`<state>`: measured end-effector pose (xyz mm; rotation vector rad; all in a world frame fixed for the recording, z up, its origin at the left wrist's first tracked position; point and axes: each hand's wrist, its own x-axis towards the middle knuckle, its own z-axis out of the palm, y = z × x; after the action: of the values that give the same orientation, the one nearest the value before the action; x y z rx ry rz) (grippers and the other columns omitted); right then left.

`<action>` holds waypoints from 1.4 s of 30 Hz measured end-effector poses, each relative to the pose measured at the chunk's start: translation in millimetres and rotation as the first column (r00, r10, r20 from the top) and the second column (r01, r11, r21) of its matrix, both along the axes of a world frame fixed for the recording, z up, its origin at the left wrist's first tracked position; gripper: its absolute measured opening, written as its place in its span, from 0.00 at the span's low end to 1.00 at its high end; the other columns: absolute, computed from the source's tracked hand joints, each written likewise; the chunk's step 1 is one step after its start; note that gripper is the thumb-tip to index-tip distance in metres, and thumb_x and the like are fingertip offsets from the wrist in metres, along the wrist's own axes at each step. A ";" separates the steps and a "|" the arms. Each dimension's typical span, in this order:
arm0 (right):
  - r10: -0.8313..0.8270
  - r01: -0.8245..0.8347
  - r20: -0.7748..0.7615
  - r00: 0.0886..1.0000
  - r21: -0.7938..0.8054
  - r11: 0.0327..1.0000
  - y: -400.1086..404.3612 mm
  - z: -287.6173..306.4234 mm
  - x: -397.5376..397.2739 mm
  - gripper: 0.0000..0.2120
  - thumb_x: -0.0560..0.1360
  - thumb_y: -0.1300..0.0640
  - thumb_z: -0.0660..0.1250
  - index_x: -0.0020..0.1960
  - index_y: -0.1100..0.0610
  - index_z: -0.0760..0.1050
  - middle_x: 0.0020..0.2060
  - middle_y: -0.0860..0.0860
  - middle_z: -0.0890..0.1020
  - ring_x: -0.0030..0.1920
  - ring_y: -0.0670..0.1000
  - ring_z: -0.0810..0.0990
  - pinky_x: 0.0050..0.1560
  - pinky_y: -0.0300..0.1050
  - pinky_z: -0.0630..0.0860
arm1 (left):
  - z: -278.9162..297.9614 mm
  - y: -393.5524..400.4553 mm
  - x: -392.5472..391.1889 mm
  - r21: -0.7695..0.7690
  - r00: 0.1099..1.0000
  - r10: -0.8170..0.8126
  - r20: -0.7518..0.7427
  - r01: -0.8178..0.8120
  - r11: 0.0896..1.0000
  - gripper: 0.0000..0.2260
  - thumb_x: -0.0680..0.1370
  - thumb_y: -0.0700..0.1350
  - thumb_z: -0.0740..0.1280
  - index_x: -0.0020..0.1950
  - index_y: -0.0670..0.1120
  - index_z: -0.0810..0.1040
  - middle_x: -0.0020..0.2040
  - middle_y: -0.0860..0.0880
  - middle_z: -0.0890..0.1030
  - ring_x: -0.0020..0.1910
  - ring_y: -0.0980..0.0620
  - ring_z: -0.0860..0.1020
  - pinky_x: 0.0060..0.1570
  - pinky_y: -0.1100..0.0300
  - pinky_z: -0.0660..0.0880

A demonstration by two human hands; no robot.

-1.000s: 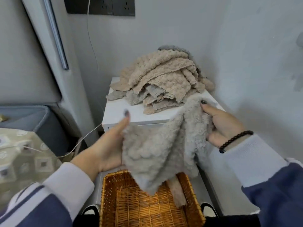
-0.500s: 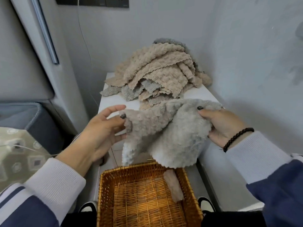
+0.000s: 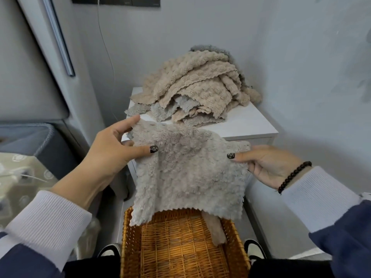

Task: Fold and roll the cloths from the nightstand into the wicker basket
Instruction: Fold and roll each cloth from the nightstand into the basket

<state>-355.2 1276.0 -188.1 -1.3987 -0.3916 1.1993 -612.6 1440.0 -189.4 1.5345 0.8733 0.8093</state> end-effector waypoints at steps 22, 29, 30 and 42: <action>-0.056 0.058 0.026 0.998 -0.076 0.995 -7.0 -4.1 5.9 0.15 0.75 0.71 0.62 0.60 0.63 0.76 0.51 0.60 0.82 0.47 0.58 0.81 0.47 0.52 0.79 | -3.4 -4.3 -0.5 -0.084 0.941 -0.171 -0.293 0.152 0.985 0.40 0.56 0.47 0.83 0.67 0.54 0.74 0.58 0.54 0.81 0.58 0.58 0.78 0.59 0.56 0.76; -0.378 0.147 0.515 0.769 0.433 0.889 -9.7 11.4 21.7 0.12 0.64 0.71 0.73 0.31 0.55 0.83 0.32 0.46 0.85 0.36 0.45 0.83 0.40 0.39 0.81 | 4.6 -7.3 0.1 0.321 0.962 0.198 0.190 -0.251 0.913 0.34 0.72 0.28 0.70 0.71 0.55 0.67 0.50 0.62 0.82 0.51 0.64 0.80 0.54 0.65 0.77; -0.407 0.144 0.560 0.721 0.454 0.880 -9.5 9.8 24.0 0.12 0.66 0.73 0.72 0.31 0.57 0.81 0.33 0.44 0.85 0.37 0.44 0.83 0.40 0.39 0.80 | 1.8 -5.3 -0.5 0.318 0.960 0.226 0.168 -0.270 0.909 0.34 0.71 0.27 0.70 0.70 0.55 0.68 0.46 0.65 0.82 0.49 0.67 0.80 0.54 0.66 0.77; 0.015 -0.144 0.279 0.960 0.450 0.881 -15.7 37.8 6.2 0.23 0.71 0.80 0.55 0.57 0.61 0.78 0.46 0.54 0.85 0.36 0.47 0.82 0.36 0.38 0.78 | 26.5 0.8 -9.1 -0.141 0.906 0.166 0.389 -0.119 0.983 0.26 0.73 0.27 0.61 0.65 0.49 0.76 0.55 0.48 0.84 0.54 0.49 0.82 0.53 0.54 0.79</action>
<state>-348.9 1260.3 -150.3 -1.1240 -0.8787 0.8977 -621.7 1440.7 -162.9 1.1551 0.7169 1.1151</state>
